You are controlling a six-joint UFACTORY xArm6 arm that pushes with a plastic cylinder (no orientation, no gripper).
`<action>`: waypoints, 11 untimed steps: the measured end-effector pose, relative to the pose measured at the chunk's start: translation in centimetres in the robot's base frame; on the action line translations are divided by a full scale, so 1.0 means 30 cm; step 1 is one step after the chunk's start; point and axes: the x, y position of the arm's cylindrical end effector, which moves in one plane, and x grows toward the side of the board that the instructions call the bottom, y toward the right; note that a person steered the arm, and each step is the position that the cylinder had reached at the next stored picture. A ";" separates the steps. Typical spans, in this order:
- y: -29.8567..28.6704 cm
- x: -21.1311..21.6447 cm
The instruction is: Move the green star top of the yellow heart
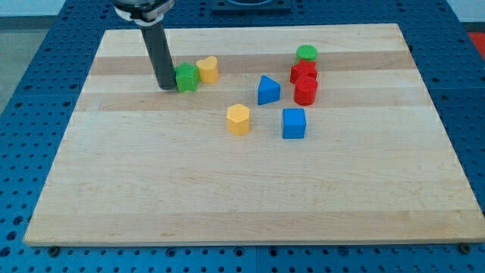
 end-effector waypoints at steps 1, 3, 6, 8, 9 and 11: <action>0.012 -0.042; 0.034 0.110; 0.110 -0.016; 0.107 -0.188; 0.107 -0.262; 0.224 -0.276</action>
